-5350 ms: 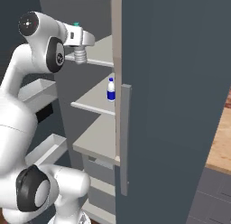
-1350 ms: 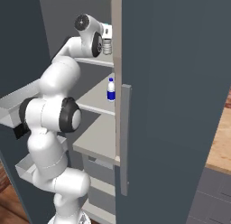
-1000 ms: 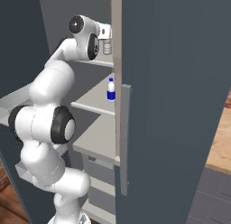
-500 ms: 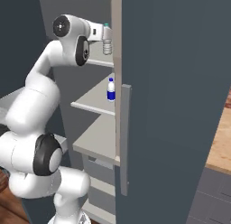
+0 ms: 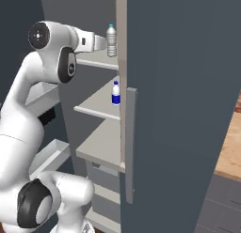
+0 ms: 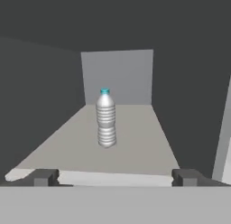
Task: Take the bottled waters from the counter and place them in the freezer to freeze. Close the freezer door after placing the bottles.
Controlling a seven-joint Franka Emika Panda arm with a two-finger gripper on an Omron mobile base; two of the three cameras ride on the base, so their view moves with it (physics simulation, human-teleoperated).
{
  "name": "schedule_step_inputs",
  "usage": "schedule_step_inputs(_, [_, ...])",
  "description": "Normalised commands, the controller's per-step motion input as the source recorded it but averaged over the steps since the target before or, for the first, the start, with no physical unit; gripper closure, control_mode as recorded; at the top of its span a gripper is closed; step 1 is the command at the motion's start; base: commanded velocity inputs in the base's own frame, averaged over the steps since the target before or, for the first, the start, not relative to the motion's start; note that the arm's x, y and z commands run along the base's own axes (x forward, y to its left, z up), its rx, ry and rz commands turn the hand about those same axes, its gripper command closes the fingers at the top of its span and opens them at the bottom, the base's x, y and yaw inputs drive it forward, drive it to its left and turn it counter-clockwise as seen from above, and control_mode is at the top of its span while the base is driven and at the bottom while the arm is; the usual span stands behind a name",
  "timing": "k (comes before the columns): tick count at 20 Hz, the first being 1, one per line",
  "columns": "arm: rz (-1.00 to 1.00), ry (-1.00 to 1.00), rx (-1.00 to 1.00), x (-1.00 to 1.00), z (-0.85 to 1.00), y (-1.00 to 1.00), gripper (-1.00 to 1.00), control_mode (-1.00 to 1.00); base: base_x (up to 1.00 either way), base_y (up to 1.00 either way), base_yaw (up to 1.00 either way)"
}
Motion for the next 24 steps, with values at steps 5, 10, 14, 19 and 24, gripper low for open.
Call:
schedule_step_inputs(5, [0.0,0.12,0.0,-1.0,0.12,0.06,-1.0,-1.0,0.0,0.0,0.0])
schedule_step_inputs(10, [0.0,0.46,0.03,-0.89,-0.12,0.01,-1.0,-1.0,0.0,0.0,0.0])
schedule_step_inputs(14, [0.0,0.46,0.03,-0.99,-0.37,0.0,-1.0,-1.0,0.0,0.0,0.0])
schedule_step_inputs(19, [0.0,0.36,0.0,-0.94,-0.86,0.0,-1.0,-1.0,0.0,0.0,0.0])
schedule_step_inputs(24, [0.0,0.25,0.0,-0.3,-1.0,0.02,-1.0,-1.0,0.0,0.0,0.0])
